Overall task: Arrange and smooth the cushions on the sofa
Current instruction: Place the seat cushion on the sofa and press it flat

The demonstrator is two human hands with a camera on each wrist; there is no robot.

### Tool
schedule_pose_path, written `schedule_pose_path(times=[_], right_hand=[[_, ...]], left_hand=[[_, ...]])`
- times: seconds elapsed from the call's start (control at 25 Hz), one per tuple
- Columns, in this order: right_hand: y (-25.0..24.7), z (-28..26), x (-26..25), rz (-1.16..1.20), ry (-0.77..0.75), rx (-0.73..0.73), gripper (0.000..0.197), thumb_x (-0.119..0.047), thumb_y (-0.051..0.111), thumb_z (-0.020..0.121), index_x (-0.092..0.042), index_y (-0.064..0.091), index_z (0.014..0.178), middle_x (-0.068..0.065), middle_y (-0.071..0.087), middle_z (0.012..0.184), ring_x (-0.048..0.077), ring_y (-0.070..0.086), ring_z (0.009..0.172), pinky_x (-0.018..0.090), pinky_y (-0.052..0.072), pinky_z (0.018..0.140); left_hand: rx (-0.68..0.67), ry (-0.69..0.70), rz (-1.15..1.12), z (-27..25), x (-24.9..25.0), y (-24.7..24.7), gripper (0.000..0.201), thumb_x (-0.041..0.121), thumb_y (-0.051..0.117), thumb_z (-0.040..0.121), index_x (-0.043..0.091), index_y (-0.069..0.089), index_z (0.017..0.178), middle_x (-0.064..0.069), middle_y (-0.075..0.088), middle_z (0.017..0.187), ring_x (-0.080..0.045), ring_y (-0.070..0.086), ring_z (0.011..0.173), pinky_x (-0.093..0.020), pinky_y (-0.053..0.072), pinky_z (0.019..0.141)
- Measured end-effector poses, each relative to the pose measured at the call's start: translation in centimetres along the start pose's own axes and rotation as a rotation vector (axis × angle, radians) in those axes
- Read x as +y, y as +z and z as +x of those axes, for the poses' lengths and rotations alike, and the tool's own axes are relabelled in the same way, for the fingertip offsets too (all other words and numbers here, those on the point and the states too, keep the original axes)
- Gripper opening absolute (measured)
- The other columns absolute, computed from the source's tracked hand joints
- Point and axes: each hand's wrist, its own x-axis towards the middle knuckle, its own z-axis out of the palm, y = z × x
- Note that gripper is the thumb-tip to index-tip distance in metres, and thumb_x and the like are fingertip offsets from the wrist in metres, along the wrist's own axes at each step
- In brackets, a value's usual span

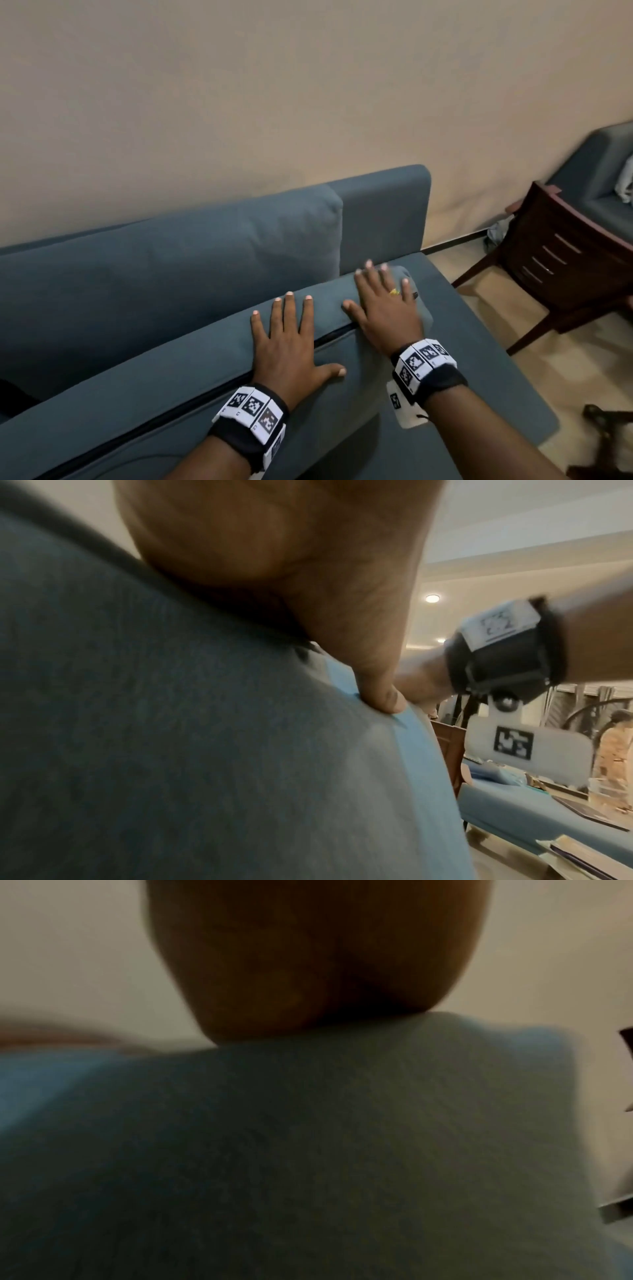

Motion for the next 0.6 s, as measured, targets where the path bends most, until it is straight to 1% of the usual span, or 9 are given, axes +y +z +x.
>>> schedule_pose_path(times=[0.08, 0.2, 0.24, 0.32, 0.36, 0.44, 0.48, 0.52, 0.6], right_hand=[[0.4, 0.2, 1.8, 0.066, -0.002, -0.107, 0.088, -0.078, -0.001, 0.087, -0.031, 0.005, 0.162, -0.007, -0.003, 0.171, 0.012, -0.013, 0.155, 0.057, -0.005, 0.124], [-1.5, 1.1, 3.7, 0.269, 0.112, 0.222, 0.068, -0.061, 0.027, 0.101, -0.028, 0.023, 0.160, -0.006, 0.009, 0.170, 0.014, -0.001, 0.157, 0.044, 0.007, 0.124], [-1.1, 1.2, 4.3, 0.247, 0.119, 0.168, 0.073, -0.067, 0.022, 0.099, -0.027, 0.024, 0.160, -0.006, 0.009, 0.170, 0.016, -0.001, 0.157, 0.045, 0.011, 0.124], [0.5, 1.2, 5.6, 0.171, 0.067, -0.103, 0.098, -0.085, 0.000, 0.083, -0.028, 0.016, 0.161, -0.005, 0.002, 0.171, 0.019, -0.005, 0.157, 0.054, 0.017, 0.123], [0.7, 1.3, 6.1, 0.246, 0.079, -0.147, 0.093, -0.084, 0.006, 0.085, -0.030, 0.015, 0.161, -0.005, 0.000, 0.171, 0.018, -0.005, 0.157, 0.056, 0.018, 0.123], [-0.6, 1.7, 6.7, 0.437, 0.150, 0.133, 0.067, -0.062, 0.030, 0.101, -0.032, 0.020, 0.160, -0.007, 0.005, 0.170, 0.013, -0.002, 0.157, 0.045, 0.017, 0.123], [-0.8, 1.6, 6.9, 0.454, 0.170, 0.226, 0.063, -0.056, 0.035, 0.103, -0.032, 0.022, 0.160, -0.008, 0.006, 0.170, 0.011, -0.002, 0.156, 0.038, 0.015, 0.121], [-0.8, 1.4, 6.5, 0.413, 0.141, 0.192, 0.068, -0.063, 0.030, 0.101, -0.032, 0.020, 0.161, -0.010, 0.003, 0.170, 0.011, -0.004, 0.156, 0.039, 0.012, 0.123], [1.0, 0.6, 5.9, 0.171, 0.016, -0.055, 0.095, -0.085, -0.002, 0.084, -0.031, 0.008, 0.162, -0.010, -0.010, 0.168, 0.017, -0.009, 0.156, 0.054, 0.008, 0.125]], left_hand=[[-0.031, 0.054, 0.011, 0.3, 1.1, 0.0, 0.130, 0.098, 0.038, 0.064, 0.027, -0.020, 0.157, -0.009, -0.020, 0.167, -0.033, -0.014, 0.154, -0.069, -0.003, 0.116], [-0.039, 0.044, 0.039, 1.3, 2.2, 0.0, 0.129, 0.098, 0.037, 0.065, 0.028, -0.021, 0.157, -0.010, -0.022, 0.166, -0.035, -0.016, 0.154, -0.070, -0.003, 0.115], [-0.041, 0.037, 0.038, 1.6, 2.4, -0.1, 0.129, 0.098, 0.037, 0.065, 0.028, -0.020, 0.157, -0.010, -0.019, 0.167, -0.035, -0.015, 0.154, -0.070, -0.002, 0.114], [-0.071, 0.055, 0.034, 1.8, 2.5, -0.1, 0.127, 0.096, 0.040, 0.066, 0.029, -0.016, 0.158, -0.009, -0.015, 0.168, -0.033, -0.011, 0.155, -0.069, -0.001, 0.115], [-0.087, 0.063, 0.033, 1.8, 2.5, 0.0, 0.127, 0.096, 0.042, 0.067, 0.029, -0.015, 0.159, -0.008, -0.014, 0.168, -0.033, -0.010, 0.155, -0.069, 0.000, 0.116], [-0.081, 0.062, 0.039, 2.3, 2.3, 0.1, 0.127, 0.096, 0.041, 0.067, 0.029, -0.016, 0.158, -0.007, -0.014, 0.168, -0.032, -0.010, 0.155, -0.068, 0.001, 0.117], [-0.076, 0.059, 0.043, 2.4, 2.2, 0.1, 0.127, 0.097, 0.040, 0.067, 0.029, -0.017, 0.158, -0.007, -0.015, 0.168, -0.032, -0.010, 0.155, -0.068, 0.001, 0.117], [-0.069, 0.063, 0.038, 2.6, 2.0, 0.1, 0.127, 0.097, 0.039, 0.066, 0.029, -0.017, 0.158, -0.007, -0.015, 0.168, -0.032, -0.009, 0.155, -0.068, 0.001, 0.118], [-0.081, 0.091, 0.018, 2.3, 1.6, 0.2, 0.126, 0.096, 0.041, 0.067, 0.031, -0.017, 0.158, -0.004, -0.014, 0.169, -0.029, -0.009, 0.156, -0.066, 0.001, 0.119]])
